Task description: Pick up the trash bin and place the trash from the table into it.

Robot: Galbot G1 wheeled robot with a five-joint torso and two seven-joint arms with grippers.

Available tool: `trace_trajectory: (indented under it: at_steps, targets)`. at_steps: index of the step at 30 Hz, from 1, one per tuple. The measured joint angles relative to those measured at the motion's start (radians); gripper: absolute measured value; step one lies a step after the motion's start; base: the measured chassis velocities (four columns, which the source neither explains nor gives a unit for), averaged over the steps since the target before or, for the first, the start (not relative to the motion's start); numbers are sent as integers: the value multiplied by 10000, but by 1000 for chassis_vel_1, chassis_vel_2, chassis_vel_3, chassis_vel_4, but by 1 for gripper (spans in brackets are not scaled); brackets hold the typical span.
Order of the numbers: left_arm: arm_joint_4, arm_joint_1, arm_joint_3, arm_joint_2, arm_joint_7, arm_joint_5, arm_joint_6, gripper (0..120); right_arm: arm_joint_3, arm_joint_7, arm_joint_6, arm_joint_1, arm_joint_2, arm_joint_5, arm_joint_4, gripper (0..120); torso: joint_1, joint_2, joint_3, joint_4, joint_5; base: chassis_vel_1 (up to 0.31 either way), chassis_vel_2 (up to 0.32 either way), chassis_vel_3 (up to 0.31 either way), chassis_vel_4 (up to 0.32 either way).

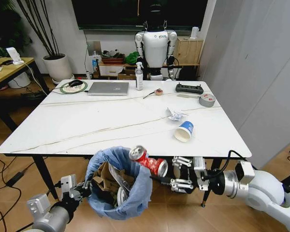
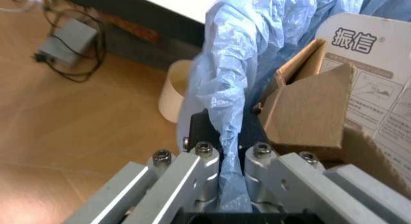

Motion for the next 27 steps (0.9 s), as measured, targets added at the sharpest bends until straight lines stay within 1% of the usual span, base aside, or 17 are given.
trace_trajectory:
  at_steps: [3, 4, 6, 8, 9, 10, 12, 14, 17, 19, 21, 24, 27]
  targets:
    - [28, -71, 288, 189, 25, -16, 20, 0, 12, -56, 72, 6, 65, -29, -89, 46, 0, 0, 0, 0, -1, 0, 0, 0, 0]
    - [80, -189, 529, 423, 33, -111, 42, 0, 54, -114, 229, -10, 44, -43, -96, 46, 0, 0, 1, -1, -2, 0, 0, 0, 0]
    - [98, -232, 585, 535, 32, -222, 54, 0, -76, -93, 371, 46, 35, -23, -40, 46, 0, 0, 1, -2, -4, 0, 0, 0, 0]
    - [100, -235, 590, 640, 31, -313, 61, 0, -572, 21, 527, 413, 62, 9, 5, 46, 0, 0, 0, -2, -3, 0, 0, 0, 0]
    - [100, -235, 590, 640, 31, -313, 61, 0, -572, 21, 527, 413, 62, 9, 5, 46, 0, 0, 0, -2, -3, 0, 0, 0, 0]
    - [99, -226, 587, 684, 31, -347, 64, 0, -823, 76, 568, 615, 97, 39, 16, 46, 0, 0, 1, -2, -4, 0, 0, 0, 0]
    - [94, -195, 556, 760, 32, -405, 70, 0, -1634, 316, 572, 1270, 323, 136, 18, 46, 0, 0, 1, 0, -2, 0, 0, 0, 0]
    - [81, -154, 498, 803, 38, -421, 71, 0, -2094, 538, 368, 1710, 545, 173, -77, 46, 0, 0, 1, 1, -1, 0, 0, 0, 0]
    - [69, -109, 430, 830, 42, -423, 73, 0, -2254, 651, 71, 1895, 649, 207, -156, 46, 0, 0, 1, 2, -3, 0, 0, 0, 0]
    - [41, -64, 345, 861, 44, -424, 76, 0, -2297, 763, -520, 2028, 686, 278, -184, 46, 0, 0, 1, 1, -3, 0, 0, 0, 0]
    - [19, -57, 324, 861, 47, -425, 79, 0, -2290, 768, -874, 2042, 646, 341, -179, 46, 0, 0, 0, 0, -3, 0, 0, 0, 0]
    - [6, -68, 321, 837, 49, -425, 83, 0, -2270, 735, -1059, 2043, 605, 348, -149, 46, 0, 0, 0, -1, -3, 0, 0, 0, 0]
    - [4, -93, 322, 811, 49, -422, 87, 0, -2296, 660, -906, 2042, 608, 132, -92, 46, -1, 0, -1, 0, -3, 0, 0, 0, 0]
